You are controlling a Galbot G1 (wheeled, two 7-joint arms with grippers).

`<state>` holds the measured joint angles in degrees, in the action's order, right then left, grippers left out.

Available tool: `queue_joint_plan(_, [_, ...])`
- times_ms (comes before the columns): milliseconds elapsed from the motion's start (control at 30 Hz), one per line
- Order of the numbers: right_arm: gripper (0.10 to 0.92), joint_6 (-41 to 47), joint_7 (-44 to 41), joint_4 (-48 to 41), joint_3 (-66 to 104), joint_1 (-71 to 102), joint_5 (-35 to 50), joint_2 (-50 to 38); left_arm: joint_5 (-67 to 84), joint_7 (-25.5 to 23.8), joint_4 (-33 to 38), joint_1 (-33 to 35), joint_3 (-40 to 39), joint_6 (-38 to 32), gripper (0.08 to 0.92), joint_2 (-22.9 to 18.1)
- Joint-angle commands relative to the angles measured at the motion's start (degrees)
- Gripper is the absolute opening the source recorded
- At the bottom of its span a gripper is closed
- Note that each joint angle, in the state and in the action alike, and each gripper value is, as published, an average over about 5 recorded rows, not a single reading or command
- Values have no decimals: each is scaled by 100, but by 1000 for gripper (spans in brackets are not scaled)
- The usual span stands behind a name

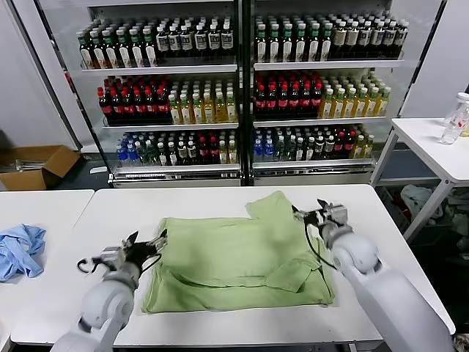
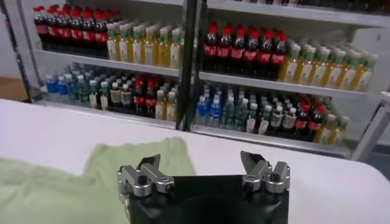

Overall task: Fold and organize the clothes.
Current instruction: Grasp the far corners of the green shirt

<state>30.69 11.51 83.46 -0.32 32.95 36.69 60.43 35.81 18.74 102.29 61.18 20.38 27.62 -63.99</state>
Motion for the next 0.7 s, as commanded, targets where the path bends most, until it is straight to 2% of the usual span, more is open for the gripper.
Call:
queue_joint_plan(33, [823, 51, -125, -2370, -815, -1521, -76, 993, -285, 208, -1950, -1676, -821, 147, 823, -281])
queue_joint_plan(400, [808, 73, -337, -3073, -798, -1471, -242, 1365, -7, 168, -2097, -1642, -844, 421, 823, -358])
queue_joint_plan(600, [664, 138, -428, -3087, -798, -1401, -173, 1391, 181, 78, -2029, -1605, -848, 377, 817, -335])
queue_joint_plan(700, [578, 191, -451, -3026, -801, -1363, -107, 1371, 263, -12, -1978, -1555, -843, 335, 766, -280])
